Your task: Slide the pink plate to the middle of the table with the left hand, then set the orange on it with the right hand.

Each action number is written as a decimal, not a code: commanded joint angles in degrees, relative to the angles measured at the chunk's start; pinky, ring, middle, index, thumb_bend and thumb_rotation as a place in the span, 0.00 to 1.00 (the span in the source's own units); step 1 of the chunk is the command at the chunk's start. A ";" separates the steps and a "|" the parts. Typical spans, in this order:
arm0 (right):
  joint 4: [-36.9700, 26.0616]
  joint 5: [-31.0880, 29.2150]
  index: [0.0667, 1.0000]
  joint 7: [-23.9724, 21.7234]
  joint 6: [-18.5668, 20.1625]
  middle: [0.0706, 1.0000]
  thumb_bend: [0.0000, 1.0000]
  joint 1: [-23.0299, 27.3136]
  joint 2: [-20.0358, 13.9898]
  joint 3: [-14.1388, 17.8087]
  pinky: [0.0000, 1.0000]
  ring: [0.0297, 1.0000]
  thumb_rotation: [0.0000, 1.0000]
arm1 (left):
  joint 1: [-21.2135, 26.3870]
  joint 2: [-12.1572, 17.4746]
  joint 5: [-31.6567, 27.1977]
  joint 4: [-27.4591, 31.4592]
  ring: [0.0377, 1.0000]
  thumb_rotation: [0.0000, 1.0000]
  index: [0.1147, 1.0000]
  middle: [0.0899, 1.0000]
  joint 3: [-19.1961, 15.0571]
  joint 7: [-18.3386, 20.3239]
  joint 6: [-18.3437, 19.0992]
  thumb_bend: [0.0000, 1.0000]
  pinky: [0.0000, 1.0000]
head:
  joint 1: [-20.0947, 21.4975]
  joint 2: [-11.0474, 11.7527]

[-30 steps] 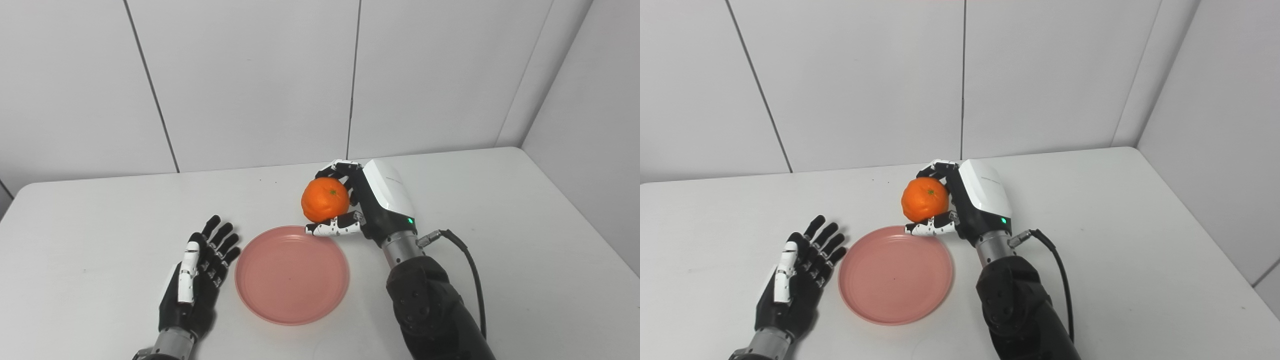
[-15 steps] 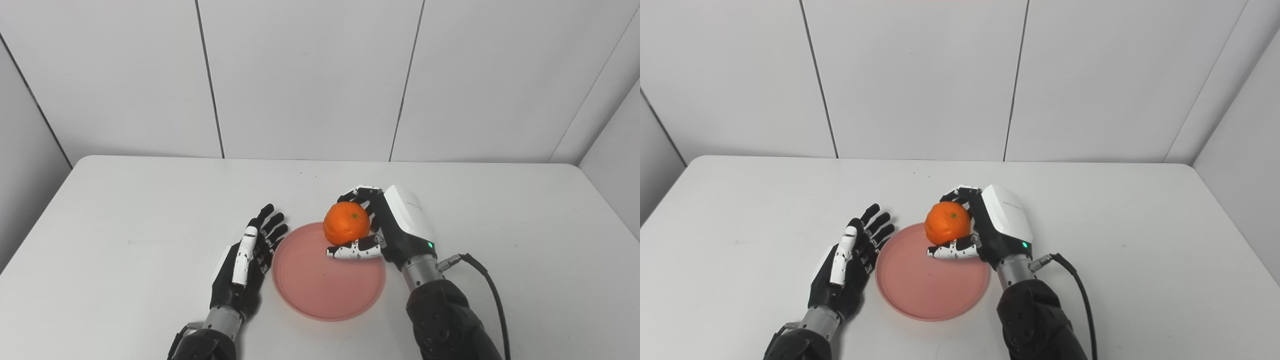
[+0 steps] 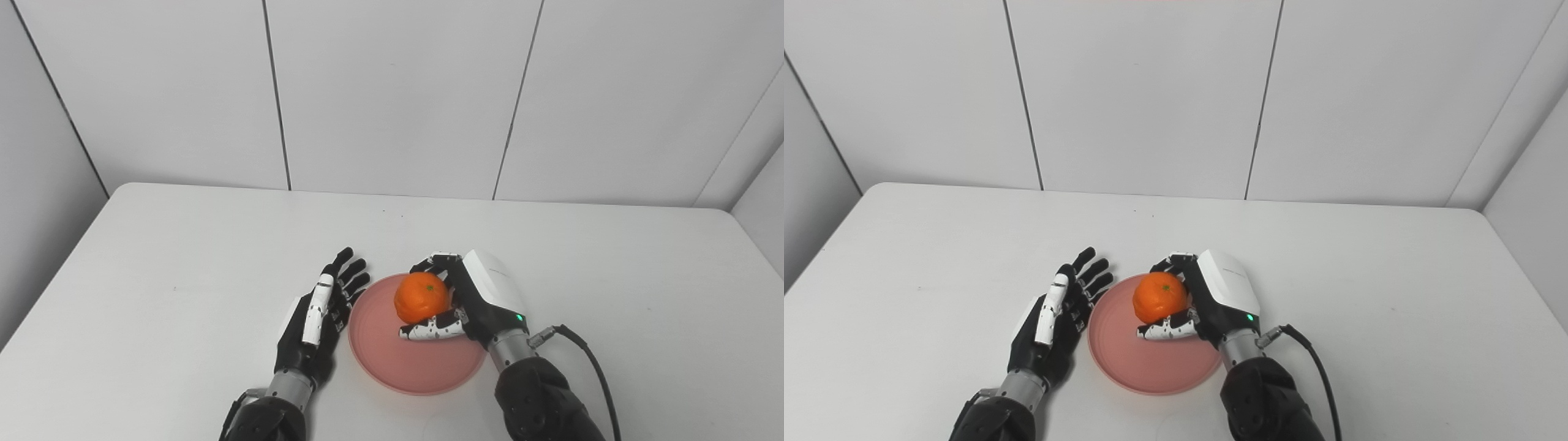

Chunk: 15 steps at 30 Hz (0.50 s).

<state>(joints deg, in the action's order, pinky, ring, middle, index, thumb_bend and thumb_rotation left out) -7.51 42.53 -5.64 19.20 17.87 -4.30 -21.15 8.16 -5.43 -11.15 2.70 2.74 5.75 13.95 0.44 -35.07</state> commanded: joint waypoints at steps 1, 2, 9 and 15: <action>-0.45 0.15 0.49 1.59 -2.79 0.39 0.52 1.49 0.67 -0.24 0.28 0.36 0.00 | -0.42 -0.74 0.35 -0.94 0.91 1.00 0.90 0.90 0.24 -0.78 0.96 0.41 0.90 | -0.08 0.00; -0.08 0.12 0.49 1.72 -2.88 0.39 0.52 1.47 0.76 -0.35 0.28 0.36 0.00 | -0.43 -0.71 0.44 -0.97 0.91 1.00 0.90 0.90 0.24 -0.73 0.89 0.41 0.90 | -0.13 -0.03; 1.82 0.10 0.49 1.54 -2.51 0.39 0.52 1.77 1.03 -1.07 0.28 0.35 0.00 | -0.34 -0.74 0.70 -1.43 0.91 1.00 0.90 0.91 0.23 -0.66 0.25 0.41 0.90 | -0.28 -0.18; 2.67 0.06 0.50 1.63 -2.91 0.38 0.52 1.85 0.73 -1.42 0.26 0.33 0.00 | -0.33 -0.84 0.97 -1.68 0.91 1.00 0.89 0.90 0.32 -0.82 0.04 0.42 0.90 | -0.34 -0.09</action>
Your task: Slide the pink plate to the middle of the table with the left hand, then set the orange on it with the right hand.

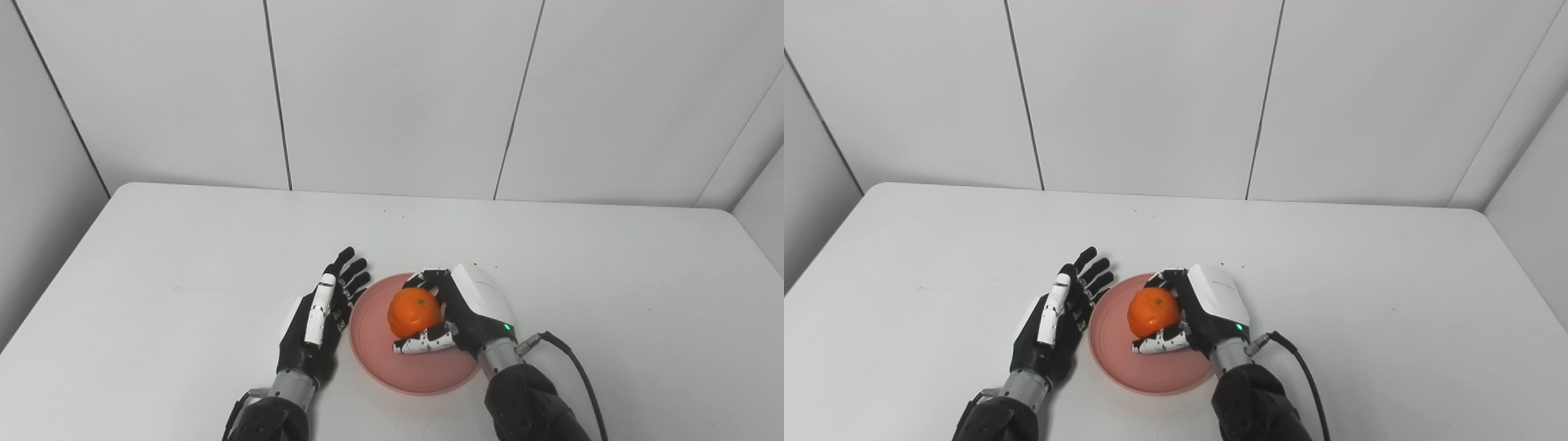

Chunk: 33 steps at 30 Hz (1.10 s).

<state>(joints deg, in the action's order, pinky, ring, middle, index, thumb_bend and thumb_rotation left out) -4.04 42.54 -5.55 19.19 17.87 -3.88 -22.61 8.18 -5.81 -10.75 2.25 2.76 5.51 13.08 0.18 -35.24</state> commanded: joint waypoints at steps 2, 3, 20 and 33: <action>-0.41 0.07 0.50 1.65 -3.16 0.38 0.52 1.86 0.21 -0.11 0.26 0.34 0.00 | -0.37 -0.52 0.56 -1.23 0.90 1.00 0.89 0.90 0.32 -0.61 0.91 0.42 0.90 | -0.16 0.11; -0.25 -0.02 0.50 1.66 -3.31 0.38 0.52 1.84 0.17 -0.16 0.26 0.34 0.00 | -0.38 -0.56 0.59 -1.20 0.90 1.00 0.89 0.90 0.32 -0.66 0.90 0.42 0.90 | -0.16 0.11; 1.73 0.54 0.50 1.56 -4.24 0.38 0.52 1.42 -0.85 -1.82 0.26 0.33 0.00 | -0.52 -0.73 0.62 -1.29 0.90 1.00 0.89 0.90 0.36 -0.92 0.60 0.42 0.89 | -0.09 0.20; 0.14 1.41 0.50 1.38 -3.63 0.41 0.52 0.89 -1.32 -2.31 0.31 0.39 0.00 | -0.63 -0.79 0.59 -1.26 0.90 1.00 0.89 0.90 0.27 -1.04 0.43 0.42 0.90 | 0.07 0.30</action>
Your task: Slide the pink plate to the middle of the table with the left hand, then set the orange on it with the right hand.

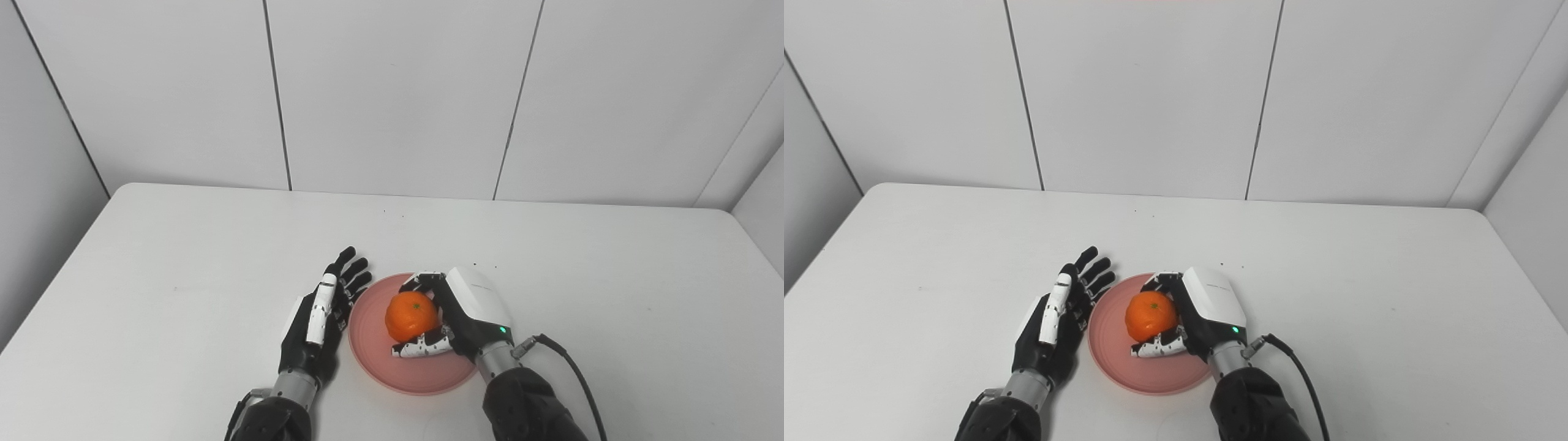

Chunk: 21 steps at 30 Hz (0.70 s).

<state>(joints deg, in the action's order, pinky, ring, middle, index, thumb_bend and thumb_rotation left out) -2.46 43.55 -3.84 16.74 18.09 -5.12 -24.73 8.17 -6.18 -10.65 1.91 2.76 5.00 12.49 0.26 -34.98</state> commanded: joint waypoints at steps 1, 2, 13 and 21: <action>-2.03 0.46 0.50 -0.70 -0.98 0.41 0.52 0.55 -0.16 -0.23 0.31 0.40 0.01 | -0.63 -0.41 0.47 -0.89 0.90 1.00 0.89 0.90 0.25 -0.53 1.06 0.42 0.90 | 0.04 -0.01; -2.53 0.57 0.48 -1.06 -0.78 0.47 0.52 0.47 -0.23 -0.27 0.33 0.42 0.07 | -0.62 -0.40 0.45 -0.87 0.90 1.00 0.90 0.90 0.23 -0.53 1.10 0.42 0.90 | 0.07 -0.05; -4.64 0.39 0.73 -2.85 -1.77 0.73 0.90 -0.72 -1.30 0.00 0.60 0.69 0.22 | -0.66 -0.17 0.56 -0.89 0.90 1.00 0.90 0.90 0.28 -0.33 0.81 0.42 0.90 | 0.19 -0.01; -5.50 -0.61 0.82 -2.16 -3.64 0.81 0.97 -1.32 -2.06 0.51 0.69 0.77 0.27 | -0.70 -0.09 0.69 -0.92 0.90 1.00 0.90 0.90 0.30 -0.38 0.82 0.43 0.90 | 0.30 0.01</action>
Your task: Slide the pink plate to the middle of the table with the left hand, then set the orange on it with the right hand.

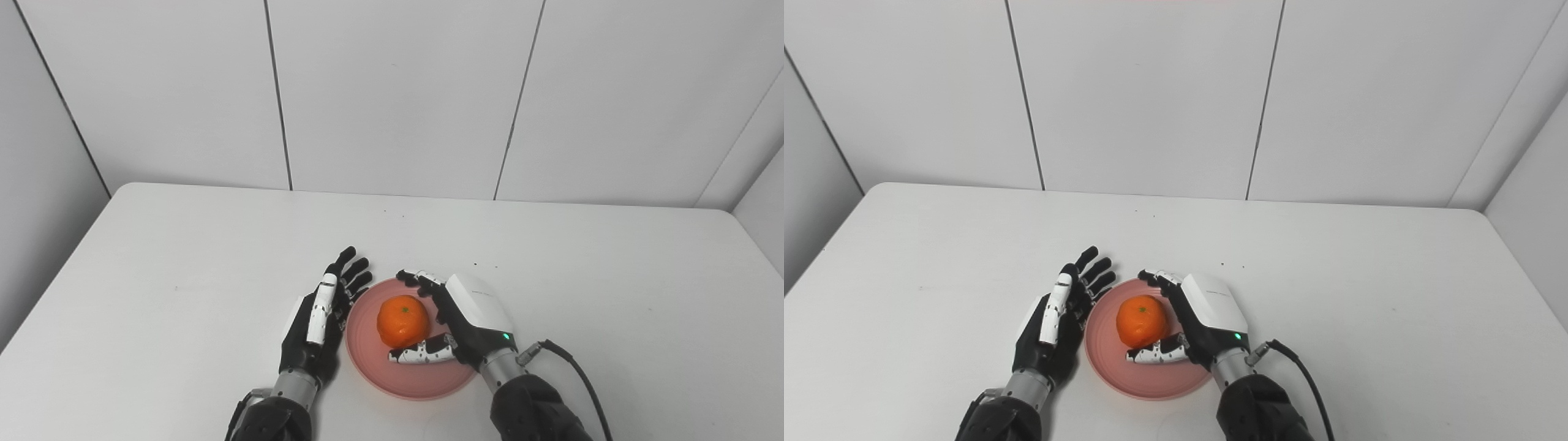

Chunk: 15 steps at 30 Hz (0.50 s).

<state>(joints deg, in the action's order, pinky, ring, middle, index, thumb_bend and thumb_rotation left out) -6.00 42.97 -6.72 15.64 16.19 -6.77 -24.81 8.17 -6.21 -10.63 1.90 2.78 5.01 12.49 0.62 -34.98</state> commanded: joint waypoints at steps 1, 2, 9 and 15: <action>-2.14 0.04 0.84 0.83 -2.74 0.82 0.98 0.57 -0.54 0.57 0.71 0.79 0.29 | -0.71 -0.03 0.75 -0.89 0.90 1.00 0.90 0.90 0.32 -0.39 0.82 0.43 0.90 | -0.05 0.01; -2.40 0.04 0.85 0.98 -2.96 0.83 0.98 0.57 -0.68 0.63 0.72 0.80 0.30 | -0.73 -0.04 0.83 -0.71 0.90 1.00 0.90 0.90 0.37 -0.46 0.99 0.43 0.89 | 0.01 0.05; -6.79 -1.50 0.91 0.35 -3.08 0.88 1.00 0.89 -1.28 2.24 0.78 0.85 0.42 | -0.67 0.10 1.08 -0.52 0.91 1.00 0.90 0.90 0.24 -0.34 1.64 0.42 0.90 | 0.35 0.38; -12.42 -3.71 0.91 0.98 -3.63 0.89 1.00 0.37 -1.36 5.22 0.76 0.84 0.47 | -0.74 -0.19 0.25 -0.80 0.91 1.00 0.90 0.91 -0.26 -0.10 1.36 0.41 0.91 | 0.68 0.98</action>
<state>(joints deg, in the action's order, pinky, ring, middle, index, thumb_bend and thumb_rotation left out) -15.64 40.08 -7.02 15.20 15.64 -8.05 -20.79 8.16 -6.21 -9.84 1.99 2.70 5.07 12.57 1.23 -34.19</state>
